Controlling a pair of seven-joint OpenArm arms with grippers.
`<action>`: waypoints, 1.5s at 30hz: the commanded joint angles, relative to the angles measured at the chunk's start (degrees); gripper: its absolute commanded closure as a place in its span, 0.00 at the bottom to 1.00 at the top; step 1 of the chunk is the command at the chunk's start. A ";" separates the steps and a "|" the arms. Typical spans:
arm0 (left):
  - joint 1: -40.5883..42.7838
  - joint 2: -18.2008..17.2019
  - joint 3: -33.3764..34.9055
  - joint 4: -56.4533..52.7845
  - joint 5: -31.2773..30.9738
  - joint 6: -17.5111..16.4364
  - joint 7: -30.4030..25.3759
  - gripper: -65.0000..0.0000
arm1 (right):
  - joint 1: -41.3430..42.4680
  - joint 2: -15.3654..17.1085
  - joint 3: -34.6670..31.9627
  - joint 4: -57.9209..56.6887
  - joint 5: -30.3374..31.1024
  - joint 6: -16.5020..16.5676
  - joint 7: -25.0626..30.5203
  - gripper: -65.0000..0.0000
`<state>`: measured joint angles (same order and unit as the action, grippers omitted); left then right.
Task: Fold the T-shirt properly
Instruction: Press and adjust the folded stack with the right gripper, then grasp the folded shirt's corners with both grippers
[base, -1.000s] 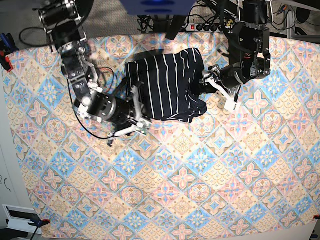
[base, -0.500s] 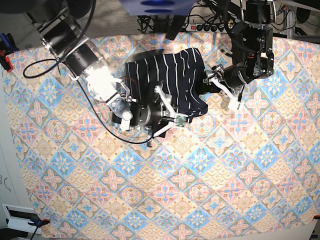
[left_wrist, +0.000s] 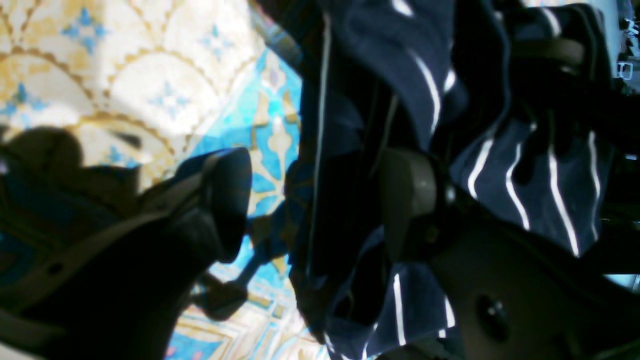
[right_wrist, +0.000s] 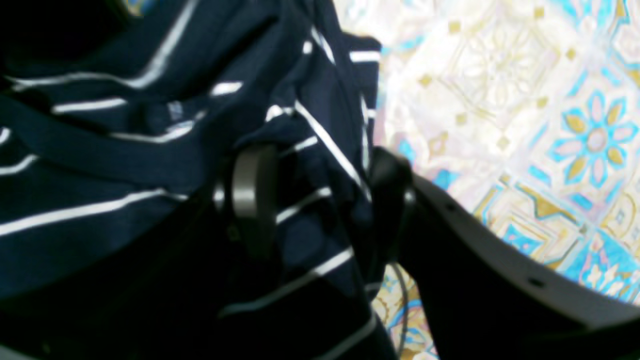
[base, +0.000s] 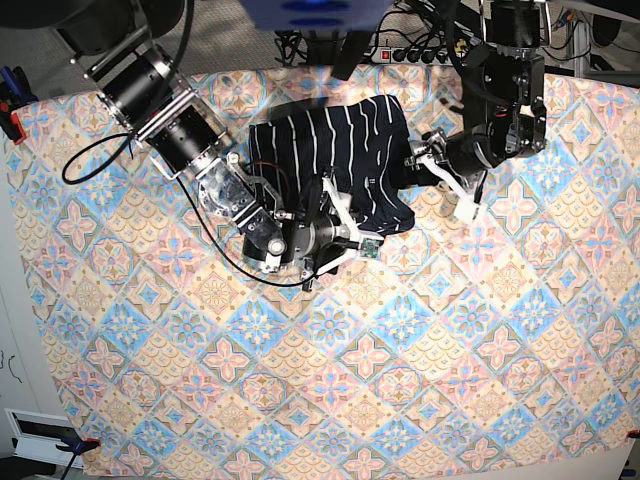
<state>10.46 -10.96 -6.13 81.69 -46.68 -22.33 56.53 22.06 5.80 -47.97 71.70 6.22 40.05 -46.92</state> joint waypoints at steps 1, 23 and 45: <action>-0.48 -0.34 -0.15 0.99 -0.93 -0.40 -0.49 0.39 | 1.63 -0.57 -0.43 0.34 0.42 -0.05 1.51 0.56; -0.48 -0.34 -0.15 0.99 -0.93 -0.40 -0.49 0.39 | 1.45 1.71 -5.35 -2.82 0.51 -0.05 5.38 1.00; -0.48 -0.16 -0.15 0.99 -0.93 -0.40 -0.49 0.39 | -1.80 1.80 13.11 4.91 0.16 -0.05 0.72 0.99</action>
<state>10.48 -10.94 -6.13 81.69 -46.68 -22.35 56.49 19.11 7.90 -35.14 75.79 5.87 40.23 -47.20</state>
